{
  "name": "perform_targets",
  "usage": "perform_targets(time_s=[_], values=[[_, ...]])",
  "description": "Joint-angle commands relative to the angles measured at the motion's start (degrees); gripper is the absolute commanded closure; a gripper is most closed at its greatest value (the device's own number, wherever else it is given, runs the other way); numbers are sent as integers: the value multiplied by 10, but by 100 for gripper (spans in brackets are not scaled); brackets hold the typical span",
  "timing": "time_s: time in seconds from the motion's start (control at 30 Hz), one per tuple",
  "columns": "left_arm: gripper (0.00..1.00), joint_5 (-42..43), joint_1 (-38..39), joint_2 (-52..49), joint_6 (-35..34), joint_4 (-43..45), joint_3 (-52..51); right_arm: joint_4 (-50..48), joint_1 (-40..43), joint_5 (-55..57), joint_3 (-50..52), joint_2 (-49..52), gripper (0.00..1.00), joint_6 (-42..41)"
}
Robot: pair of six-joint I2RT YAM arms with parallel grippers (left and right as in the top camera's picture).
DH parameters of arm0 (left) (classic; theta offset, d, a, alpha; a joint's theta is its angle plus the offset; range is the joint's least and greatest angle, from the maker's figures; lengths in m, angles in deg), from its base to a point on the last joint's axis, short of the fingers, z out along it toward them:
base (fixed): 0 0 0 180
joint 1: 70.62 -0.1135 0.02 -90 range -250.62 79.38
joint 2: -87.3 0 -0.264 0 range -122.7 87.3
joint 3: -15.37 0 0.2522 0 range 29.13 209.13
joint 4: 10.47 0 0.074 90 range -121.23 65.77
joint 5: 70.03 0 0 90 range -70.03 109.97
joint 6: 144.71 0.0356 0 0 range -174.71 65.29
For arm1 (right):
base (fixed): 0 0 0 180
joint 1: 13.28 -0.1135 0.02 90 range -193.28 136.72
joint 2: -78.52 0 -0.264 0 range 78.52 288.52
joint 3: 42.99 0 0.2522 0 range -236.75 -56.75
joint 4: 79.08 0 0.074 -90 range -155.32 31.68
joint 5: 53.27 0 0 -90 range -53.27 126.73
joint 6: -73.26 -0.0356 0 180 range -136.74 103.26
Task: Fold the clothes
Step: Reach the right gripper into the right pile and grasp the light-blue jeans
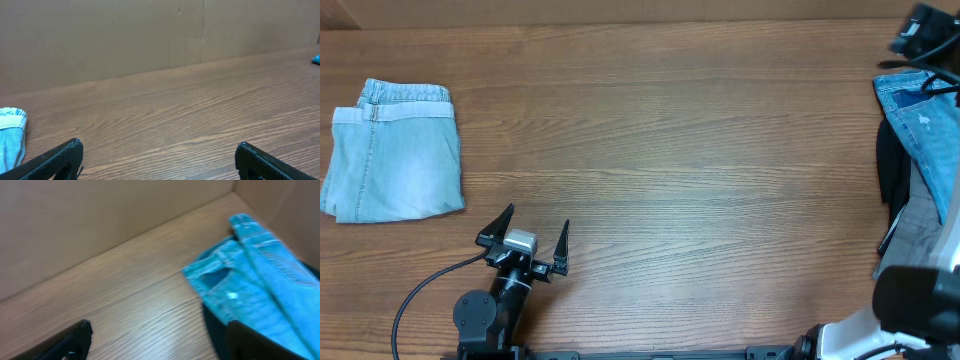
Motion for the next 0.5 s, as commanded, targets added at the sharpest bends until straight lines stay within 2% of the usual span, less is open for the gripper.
perform_targets(time_s=[0.0,0.03,0.2,0.27,0.33,0.47], values=[[0,6,-3,3,15,0,-2,-9,45,19,-12,63,28,-62],[0,6,-3,3,16,0,-2,-16,50,22,-12,81,34,-70],[0,6,-3,3,15,0,-2,-95,54,77,-12,165,35,-79],[0,6,-3,3,15,0,-2,-132,54,80,-11,196,36,-119],[0,6,-3,3,15,0,-2,-163,55,79,-11,217,42,-156],[0,6,-3,3,15,0,-2,-189,56,80,-11,275,40,-268]])
